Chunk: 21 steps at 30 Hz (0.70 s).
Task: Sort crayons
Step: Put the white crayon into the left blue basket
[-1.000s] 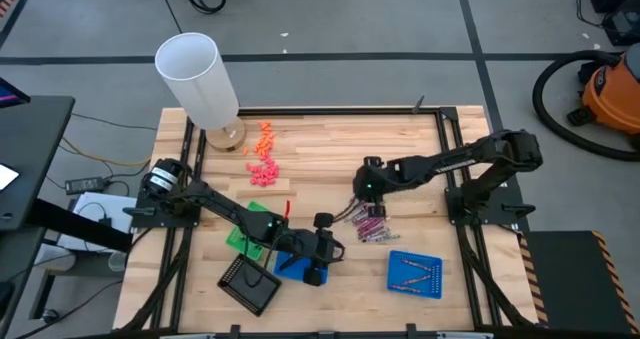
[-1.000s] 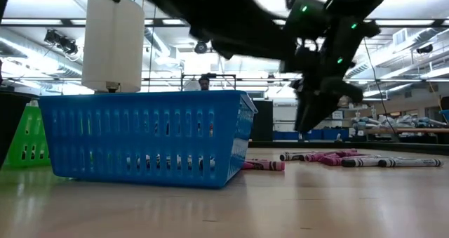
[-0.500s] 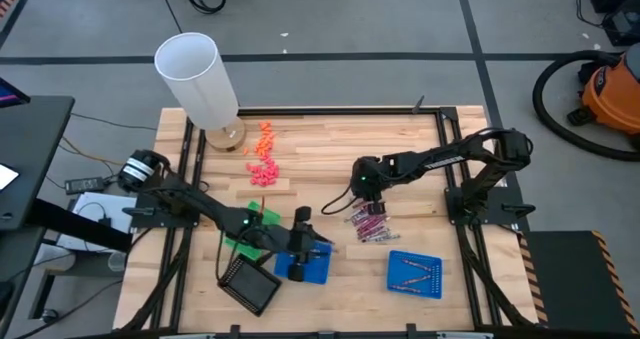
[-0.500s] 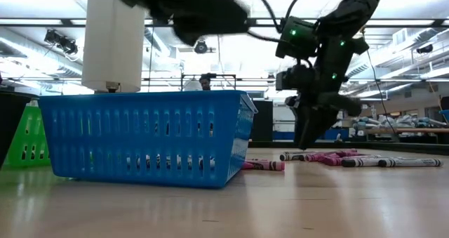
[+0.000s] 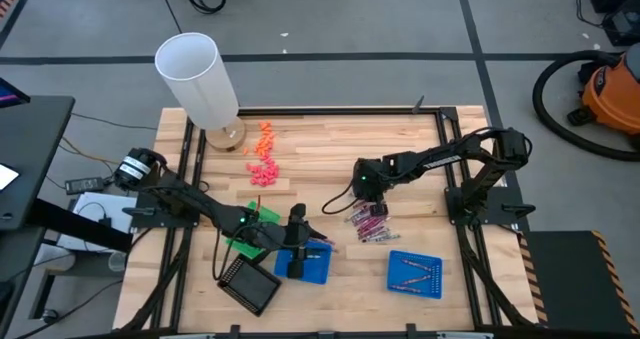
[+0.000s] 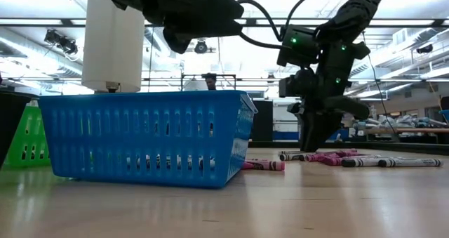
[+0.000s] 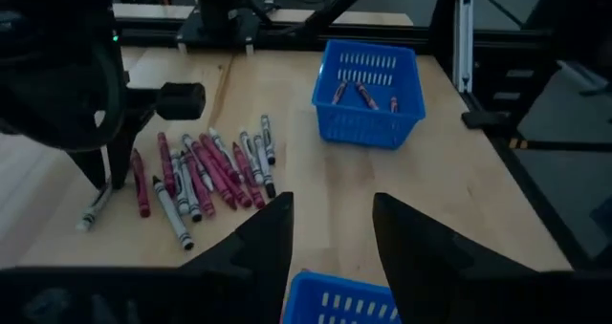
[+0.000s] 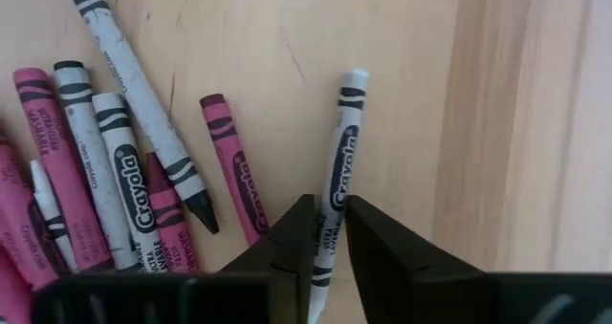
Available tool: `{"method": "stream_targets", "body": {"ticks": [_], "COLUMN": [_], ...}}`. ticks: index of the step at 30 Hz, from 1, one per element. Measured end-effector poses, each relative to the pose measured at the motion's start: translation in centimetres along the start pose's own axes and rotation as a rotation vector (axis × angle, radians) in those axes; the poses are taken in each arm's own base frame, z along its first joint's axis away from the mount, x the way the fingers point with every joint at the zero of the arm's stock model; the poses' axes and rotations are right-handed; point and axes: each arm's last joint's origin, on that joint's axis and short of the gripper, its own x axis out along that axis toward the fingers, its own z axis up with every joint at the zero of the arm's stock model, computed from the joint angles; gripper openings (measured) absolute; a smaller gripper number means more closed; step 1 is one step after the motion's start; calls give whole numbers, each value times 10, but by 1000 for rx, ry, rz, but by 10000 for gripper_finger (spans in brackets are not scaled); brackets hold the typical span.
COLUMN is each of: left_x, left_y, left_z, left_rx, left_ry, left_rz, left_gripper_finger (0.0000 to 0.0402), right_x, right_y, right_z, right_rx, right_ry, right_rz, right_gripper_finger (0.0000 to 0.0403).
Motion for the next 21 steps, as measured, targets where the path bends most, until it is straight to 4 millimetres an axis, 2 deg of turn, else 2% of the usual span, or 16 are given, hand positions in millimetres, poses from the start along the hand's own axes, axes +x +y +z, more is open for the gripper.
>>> {"method": "stream_targets", "body": {"ticks": [4,7,11,15,18,21], "left_x": [0,0,0,-1,-2,-2], "left_y": [2,4,7,10,12,15], "left_z": [-1,-1,-4,-11,-19,-21], "left_rx": [-22,-34,-26,7,24,24], "left_ry": [10,-3,11,77,152,179], "left_rz": [8,77,167,215,243,261], "left_gripper_finger": [155,156,171,192,196,194], "right_x": [-1,-2,-11,-30,-40,-54], "right_y": [1,0,0,0,8,20], "right_z": [0,2,9,22,22,29], "right_rx": [0,3,20,26,34,44], "right_ry": [-9,-12,2,-43,-33,-98], "right_rz": [5,1,-18,-58,-36,-12], "right_gripper_finger": [34,22,32,39,39,39]}}
